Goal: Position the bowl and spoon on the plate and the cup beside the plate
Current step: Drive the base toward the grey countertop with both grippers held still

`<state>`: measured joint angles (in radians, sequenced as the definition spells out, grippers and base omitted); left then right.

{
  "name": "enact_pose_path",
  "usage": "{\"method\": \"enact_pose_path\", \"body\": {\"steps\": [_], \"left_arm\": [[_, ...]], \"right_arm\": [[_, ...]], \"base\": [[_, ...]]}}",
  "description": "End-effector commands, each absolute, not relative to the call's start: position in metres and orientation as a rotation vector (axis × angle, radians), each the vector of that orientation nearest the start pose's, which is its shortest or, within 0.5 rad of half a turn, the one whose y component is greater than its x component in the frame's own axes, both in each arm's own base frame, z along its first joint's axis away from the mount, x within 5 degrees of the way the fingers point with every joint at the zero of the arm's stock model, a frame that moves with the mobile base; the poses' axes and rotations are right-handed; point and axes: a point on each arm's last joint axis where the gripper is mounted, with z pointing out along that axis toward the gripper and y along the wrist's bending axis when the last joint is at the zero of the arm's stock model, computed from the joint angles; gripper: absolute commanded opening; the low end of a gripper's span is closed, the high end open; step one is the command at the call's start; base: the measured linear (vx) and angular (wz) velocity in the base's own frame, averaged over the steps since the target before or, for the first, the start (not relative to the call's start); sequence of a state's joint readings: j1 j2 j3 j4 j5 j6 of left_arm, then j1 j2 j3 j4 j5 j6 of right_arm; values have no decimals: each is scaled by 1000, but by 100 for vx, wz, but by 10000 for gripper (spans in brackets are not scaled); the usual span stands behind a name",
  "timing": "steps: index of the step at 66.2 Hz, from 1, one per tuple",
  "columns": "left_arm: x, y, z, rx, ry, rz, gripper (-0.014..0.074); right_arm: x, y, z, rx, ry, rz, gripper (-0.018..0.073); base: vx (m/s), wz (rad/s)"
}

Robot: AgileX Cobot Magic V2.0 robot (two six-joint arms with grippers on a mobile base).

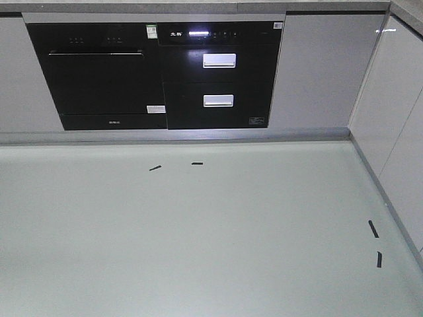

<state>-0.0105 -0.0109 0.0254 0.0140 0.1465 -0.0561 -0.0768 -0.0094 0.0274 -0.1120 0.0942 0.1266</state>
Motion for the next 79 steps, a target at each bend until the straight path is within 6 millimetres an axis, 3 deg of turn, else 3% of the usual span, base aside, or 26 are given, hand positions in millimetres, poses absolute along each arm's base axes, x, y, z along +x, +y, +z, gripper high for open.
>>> {"method": "enact_pose_path", "body": {"steps": [1,79], "left_arm": [[57,-1,190,-34,1579,-49,-6],[57,-1,190,-34,1579,-49,-6]], "right_arm": [[56,-5,198,69,1521,-64,-5],[56,-5,198,69,1521,-64,-5]], "base": [[0,0],[1,-1]]}}
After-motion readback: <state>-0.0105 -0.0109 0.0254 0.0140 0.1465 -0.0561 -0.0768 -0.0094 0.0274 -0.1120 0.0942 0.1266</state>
